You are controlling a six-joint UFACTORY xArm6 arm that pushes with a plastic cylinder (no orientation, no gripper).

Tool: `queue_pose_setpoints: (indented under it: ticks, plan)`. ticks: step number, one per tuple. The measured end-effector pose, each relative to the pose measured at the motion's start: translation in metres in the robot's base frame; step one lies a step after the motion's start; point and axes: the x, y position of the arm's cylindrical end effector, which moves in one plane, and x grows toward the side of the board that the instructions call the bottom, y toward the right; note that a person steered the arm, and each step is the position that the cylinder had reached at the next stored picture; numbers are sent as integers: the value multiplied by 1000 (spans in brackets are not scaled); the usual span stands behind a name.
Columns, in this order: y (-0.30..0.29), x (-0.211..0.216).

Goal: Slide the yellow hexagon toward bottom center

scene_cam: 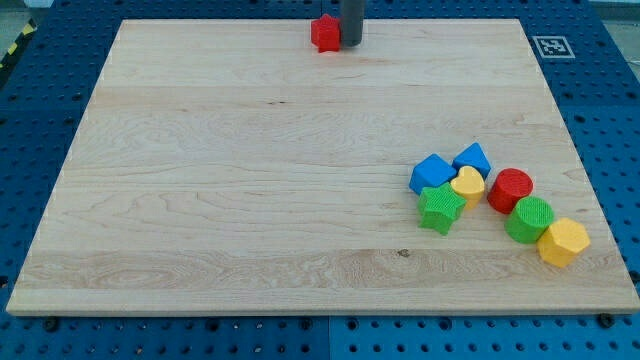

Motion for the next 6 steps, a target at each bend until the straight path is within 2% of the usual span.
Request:
queue_pose_setpoints:
  ticks: [2,4,5,6]
  plan:
    - [50,-1]
    - [50,-1]
    - [68,19]
    - [120,72]
